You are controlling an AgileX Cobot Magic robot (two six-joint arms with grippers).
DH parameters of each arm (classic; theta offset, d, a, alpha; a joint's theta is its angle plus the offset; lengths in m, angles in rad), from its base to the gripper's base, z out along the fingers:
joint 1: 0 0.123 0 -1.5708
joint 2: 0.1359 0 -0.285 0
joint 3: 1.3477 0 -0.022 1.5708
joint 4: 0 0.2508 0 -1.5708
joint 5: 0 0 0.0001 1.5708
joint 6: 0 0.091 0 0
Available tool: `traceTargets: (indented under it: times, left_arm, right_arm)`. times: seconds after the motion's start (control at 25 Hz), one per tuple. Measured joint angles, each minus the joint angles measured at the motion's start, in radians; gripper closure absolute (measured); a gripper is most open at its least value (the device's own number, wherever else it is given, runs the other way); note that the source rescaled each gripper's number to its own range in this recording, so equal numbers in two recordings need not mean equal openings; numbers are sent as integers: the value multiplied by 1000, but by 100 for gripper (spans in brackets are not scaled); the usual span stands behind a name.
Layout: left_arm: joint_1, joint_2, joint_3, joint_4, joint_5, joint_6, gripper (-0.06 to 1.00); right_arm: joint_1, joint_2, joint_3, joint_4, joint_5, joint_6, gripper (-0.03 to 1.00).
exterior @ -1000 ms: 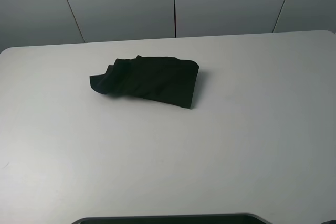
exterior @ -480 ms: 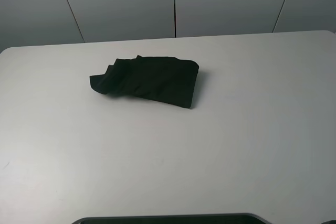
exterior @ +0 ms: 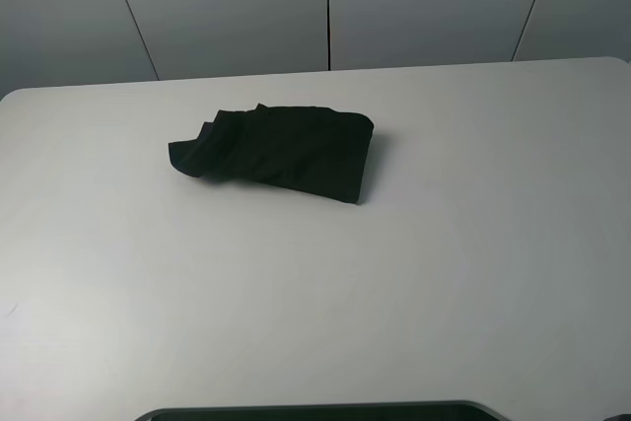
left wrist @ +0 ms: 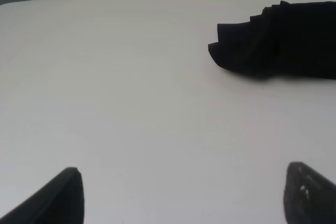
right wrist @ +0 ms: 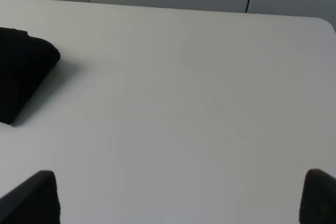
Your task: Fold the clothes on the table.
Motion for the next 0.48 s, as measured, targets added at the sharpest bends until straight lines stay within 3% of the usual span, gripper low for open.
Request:
traceTargets:
  times: [0.48]
  left_arm:
    - [0, 0, 0, -1, 0, 0, -5]
  right_arm:
    - [0, 0, 0, 0, 0, 0, -2]
